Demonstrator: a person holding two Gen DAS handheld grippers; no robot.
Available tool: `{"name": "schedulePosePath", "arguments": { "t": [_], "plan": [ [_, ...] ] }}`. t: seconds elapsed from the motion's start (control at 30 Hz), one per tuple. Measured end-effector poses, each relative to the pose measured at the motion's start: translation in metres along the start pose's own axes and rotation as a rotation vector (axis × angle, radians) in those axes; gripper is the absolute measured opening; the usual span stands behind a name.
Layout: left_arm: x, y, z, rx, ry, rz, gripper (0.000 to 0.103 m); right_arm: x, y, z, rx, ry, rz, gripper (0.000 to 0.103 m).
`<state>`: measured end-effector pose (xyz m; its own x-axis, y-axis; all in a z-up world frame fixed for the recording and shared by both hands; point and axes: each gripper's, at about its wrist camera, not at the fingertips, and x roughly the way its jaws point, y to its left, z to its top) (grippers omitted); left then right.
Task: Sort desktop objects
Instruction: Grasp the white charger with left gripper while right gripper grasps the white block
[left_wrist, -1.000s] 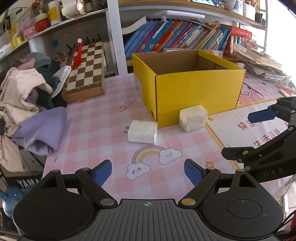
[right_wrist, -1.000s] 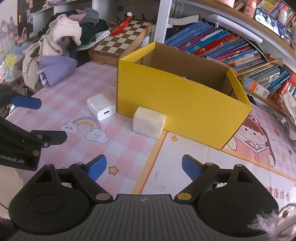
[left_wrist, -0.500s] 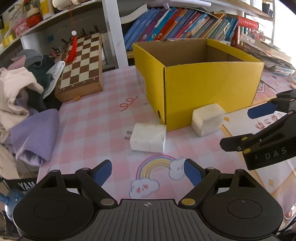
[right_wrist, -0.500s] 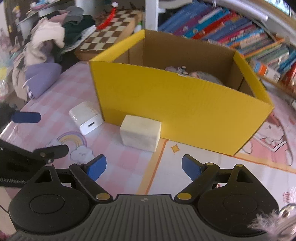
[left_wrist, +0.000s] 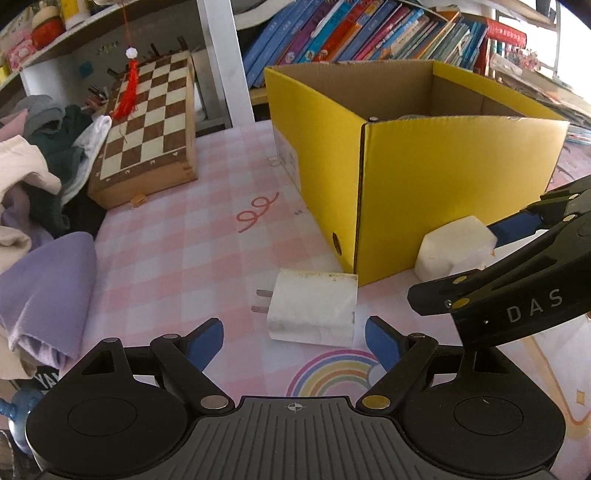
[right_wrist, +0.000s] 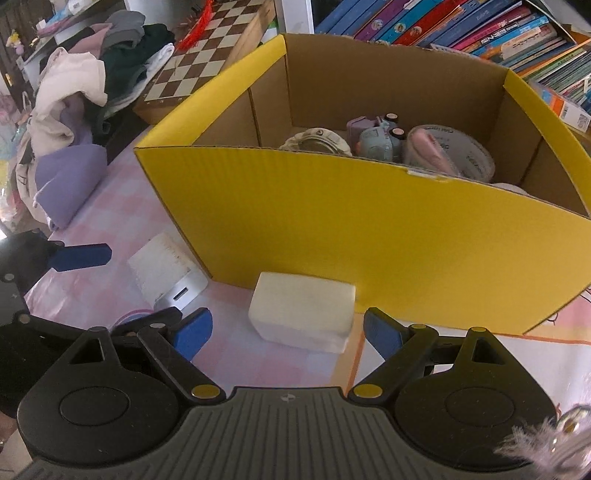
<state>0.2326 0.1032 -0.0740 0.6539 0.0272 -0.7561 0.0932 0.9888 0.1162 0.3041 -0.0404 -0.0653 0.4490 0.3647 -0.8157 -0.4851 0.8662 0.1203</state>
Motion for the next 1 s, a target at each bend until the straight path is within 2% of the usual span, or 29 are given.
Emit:
{"name": "schedulePosePath", "arguments": {
  "t": [0.1,0.17,0.3,0.4,0.43,0.57,1.0],
  "plan": [
    [0.005,0.000,0.002,0.004,0.005,-0.003,0.085,0.004,-0.003,0.001,0.016,0.012,0.000,0.088],
    [0.008,0.000,0.003,0.004,0.007,-0.006,0.085,0.006,-0.006,0.001,0.028,0.021,0.000,0.082],
    [0.011,0.003,0.004,-0.007,0.009,-0.014,0.085,0.005,-0.009,0.001,0.034,0.023,-0.009,0.076],
    [0.013,0.005,0.005,-0.019,0.008,-0.024,0.083,0.003,-0.010,0.000,0.028,0.017,-0.021,0.062],
    [0.014,0.006,0.005,-0.027,0.009,-0.029,0.080,0.001,-0.011,-0.001,0.026,0.013,-0.010,0.052],
    [0.015,0.009,0.005,-0.055,0.011,-0.067,0.066,-0.003,-0.013,-0.003,0.025,0.011,-0.017,0.049],
    [-0.007,0.017,-0.008,-0.107,0.022,-0.074,0.064,-0.024,-0.008,-0.013,0.022,-0.024,-0.037,0.046]
  ]
}}
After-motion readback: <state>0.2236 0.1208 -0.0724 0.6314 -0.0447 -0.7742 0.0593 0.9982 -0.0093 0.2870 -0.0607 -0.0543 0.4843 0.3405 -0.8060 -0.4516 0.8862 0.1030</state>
